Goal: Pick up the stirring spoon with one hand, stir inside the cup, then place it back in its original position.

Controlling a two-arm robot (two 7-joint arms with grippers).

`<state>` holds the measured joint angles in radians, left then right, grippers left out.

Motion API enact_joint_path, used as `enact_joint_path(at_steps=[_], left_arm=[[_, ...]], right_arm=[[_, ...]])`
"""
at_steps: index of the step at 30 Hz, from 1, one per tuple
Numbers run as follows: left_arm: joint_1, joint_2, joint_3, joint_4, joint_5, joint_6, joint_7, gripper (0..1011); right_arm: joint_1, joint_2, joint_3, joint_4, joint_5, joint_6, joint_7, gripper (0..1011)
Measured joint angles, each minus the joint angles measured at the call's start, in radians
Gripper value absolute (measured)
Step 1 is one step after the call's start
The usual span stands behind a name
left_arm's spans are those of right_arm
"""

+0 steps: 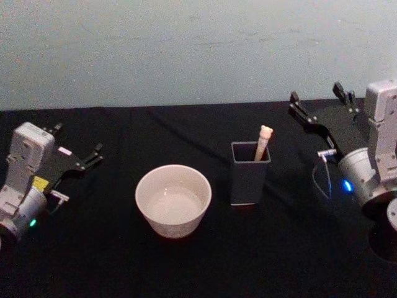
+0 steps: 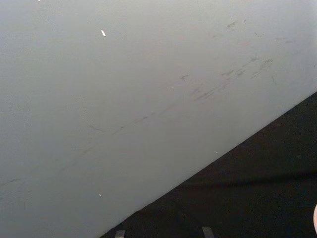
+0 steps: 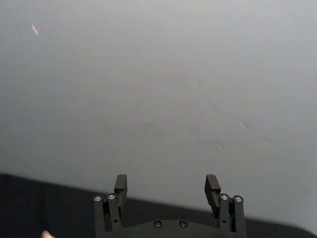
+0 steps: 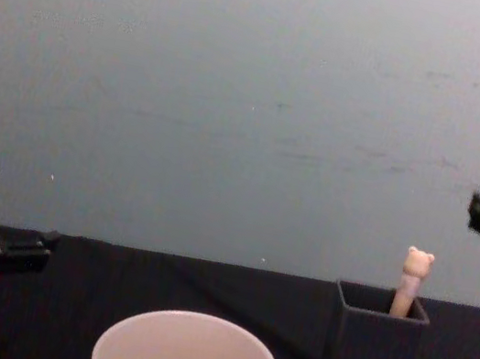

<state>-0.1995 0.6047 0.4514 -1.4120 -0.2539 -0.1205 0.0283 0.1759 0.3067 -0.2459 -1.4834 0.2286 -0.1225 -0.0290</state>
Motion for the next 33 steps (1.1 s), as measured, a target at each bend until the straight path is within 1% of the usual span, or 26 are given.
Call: enact_joint_path(at_steps=[2, 5, 12, 33], left_arm=[[0.0, 0.0, 0.0, 0.0, 0.0, 0.0, 0.0, 1001], [0.0, 0.0, 0.0, 0.0, 0.0, 0.0, 0.0, 1001], [0.0, 0.0, 0.0, 0.0, 0.0, 0.0, 0.0, 1001], [0.0, 0.0, 0.0, 0.0, 0.0, 0.0, 0.0, 1001]], right_arm=[[-0.006, -0.003, 0.004, 0.012, -0.015, 0.011, -0.014, 1002], [-0.022, -0.009, 0.012, 0.036, -0.031, 0.041, -0.028, 1002], [-0.036, -0.025, 0.019, 0.086, -0.05, 0.098, -0.037, 1002], [-0.036, -0.024, 0.017, 0.079, -0.051, 0.09, -0.039, 1002]])
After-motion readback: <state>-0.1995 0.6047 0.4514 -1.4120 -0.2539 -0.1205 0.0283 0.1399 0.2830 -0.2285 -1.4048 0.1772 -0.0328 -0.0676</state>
